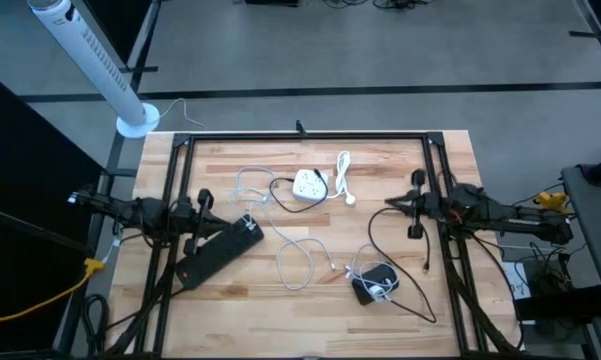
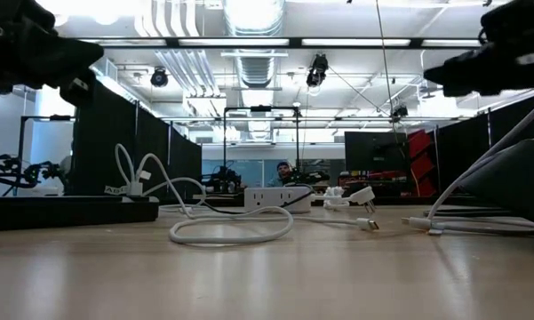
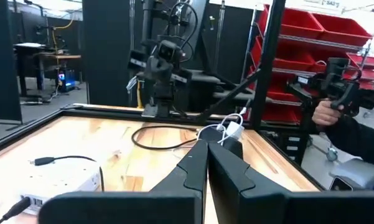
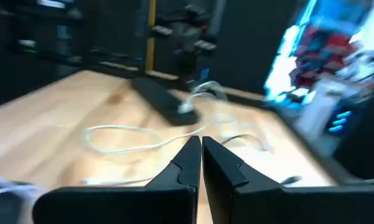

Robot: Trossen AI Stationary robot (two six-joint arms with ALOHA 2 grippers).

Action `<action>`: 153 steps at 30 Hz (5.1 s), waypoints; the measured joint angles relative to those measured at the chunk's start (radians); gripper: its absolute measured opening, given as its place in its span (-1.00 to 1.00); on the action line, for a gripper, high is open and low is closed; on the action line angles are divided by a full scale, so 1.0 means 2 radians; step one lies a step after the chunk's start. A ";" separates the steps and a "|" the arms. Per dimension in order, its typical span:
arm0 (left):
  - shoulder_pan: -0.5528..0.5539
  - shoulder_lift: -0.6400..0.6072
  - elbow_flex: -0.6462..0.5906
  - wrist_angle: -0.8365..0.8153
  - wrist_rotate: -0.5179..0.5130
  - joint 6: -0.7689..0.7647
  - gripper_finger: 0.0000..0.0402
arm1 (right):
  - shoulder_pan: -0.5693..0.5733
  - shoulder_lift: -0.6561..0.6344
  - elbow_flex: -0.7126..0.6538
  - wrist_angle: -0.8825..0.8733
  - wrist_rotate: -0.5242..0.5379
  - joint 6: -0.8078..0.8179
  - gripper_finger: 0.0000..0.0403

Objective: Insert USB
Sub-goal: Return to Home Position

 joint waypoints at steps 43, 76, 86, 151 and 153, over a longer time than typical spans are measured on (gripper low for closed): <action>0.023 0.000 -0.004 -0.011 -0.040 0.006 -1.00 | -0.002 0.005 -0.034 -0.002 0.121 0.089 -1.00; 0.086 0.019 -0.004 -0.012 -0.040 0.006 -1.00 | -0.005 -0.030 -0.034 0.003 0.103 0.101 -1.00; 0.086 0.027 -0.004 -0.012 -0.040 0.006 -1.00 | -0.006 -0.030 -0.034 -0.014 0.031 0.105 -1.00; 0.086 0.039 -0.004 0.014 -0.040 0.006 -1.00 | -0.006 -0.027 -0.034 -0.015 0.030 0.104 -1.00; 0.086 0.039 -0.004 0.014 -0.040 0.006 -1.00 | -0.006 -0.027 -0.034 -0.015 0.030 0.104 -1.00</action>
